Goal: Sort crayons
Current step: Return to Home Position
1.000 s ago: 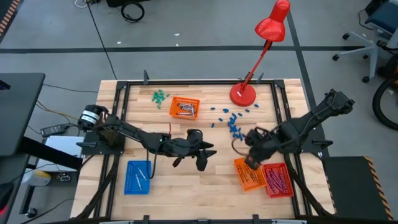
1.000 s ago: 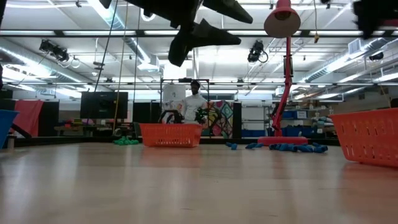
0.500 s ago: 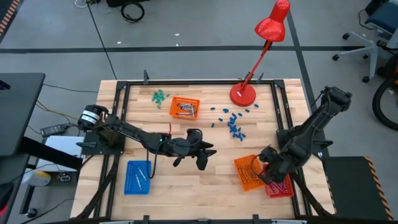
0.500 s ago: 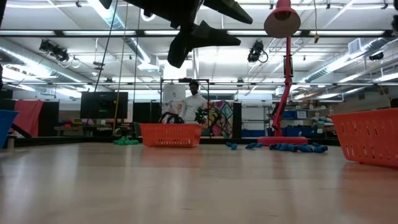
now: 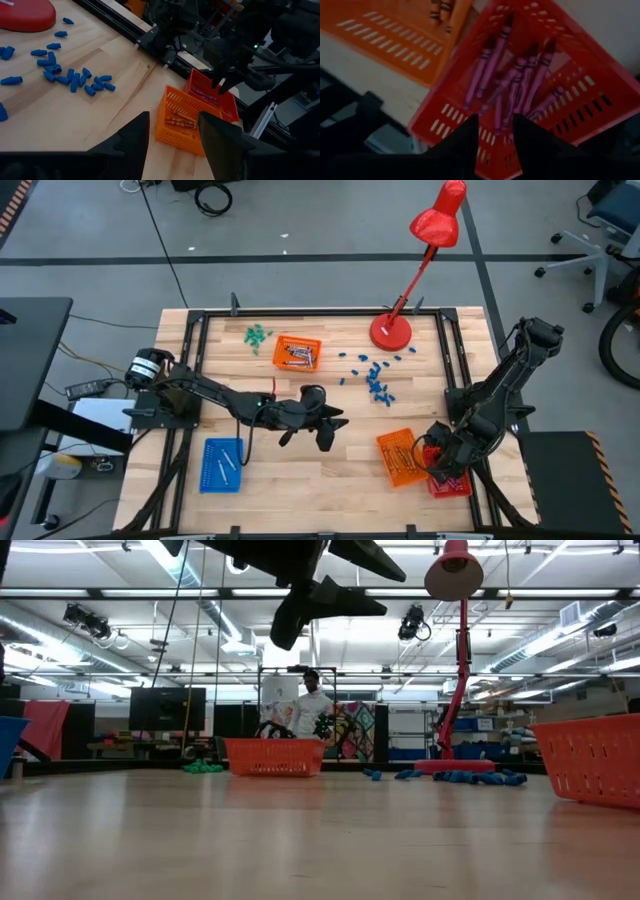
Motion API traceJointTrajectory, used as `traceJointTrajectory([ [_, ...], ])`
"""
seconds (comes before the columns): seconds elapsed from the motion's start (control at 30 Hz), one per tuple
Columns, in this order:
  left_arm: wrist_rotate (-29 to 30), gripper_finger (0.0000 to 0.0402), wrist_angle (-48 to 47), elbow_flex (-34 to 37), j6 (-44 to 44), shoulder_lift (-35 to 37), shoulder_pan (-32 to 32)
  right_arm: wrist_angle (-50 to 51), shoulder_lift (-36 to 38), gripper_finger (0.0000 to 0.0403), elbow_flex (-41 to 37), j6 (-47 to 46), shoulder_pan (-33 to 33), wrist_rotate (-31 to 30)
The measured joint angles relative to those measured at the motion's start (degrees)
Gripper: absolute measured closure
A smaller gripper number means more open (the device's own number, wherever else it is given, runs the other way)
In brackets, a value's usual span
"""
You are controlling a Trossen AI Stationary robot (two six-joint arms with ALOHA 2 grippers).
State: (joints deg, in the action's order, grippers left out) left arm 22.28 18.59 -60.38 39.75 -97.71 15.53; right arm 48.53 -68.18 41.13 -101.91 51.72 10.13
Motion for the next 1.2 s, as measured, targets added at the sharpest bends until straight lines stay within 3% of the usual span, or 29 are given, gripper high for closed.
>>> traceJointTrajectory([
  [0.1, -0.04, 0.0221, -1.54, 0.03, -0.04, 0.76, 0.06, 0.61, 1.22, 0.0276, 1.44, 0.02, -0.02, -3.05],
  [0.23, -0.02, 0.0221, -8.08, 0.03, 0.38, 5.20, 0.09, 1.21, 4.64, 0.0281, 3.35, 0.14, -0.02, -13.52],
  [0.53, 0.83, 0.0250, -25.99, 0.00, -3.04, 16.86, -2.10, 0.13, 24.17, 0.0317, -2.34, 4.99, -1.42, -34.25],
  [0.87, 10.01, 0.0284, -41.63, 0.24, -1.16, 24.89, -4.22, -4.85, 45.18, 0.0336, -11.25, 18.74, -8.31, -41.32],
  [1.2, 9.59, 0.0303, -34.38, 14.27, 11.77, 27.96, -4.22, -12.48, 59.67, 0.0344, -15.94, 34.12, -13.67, -47.94],
])
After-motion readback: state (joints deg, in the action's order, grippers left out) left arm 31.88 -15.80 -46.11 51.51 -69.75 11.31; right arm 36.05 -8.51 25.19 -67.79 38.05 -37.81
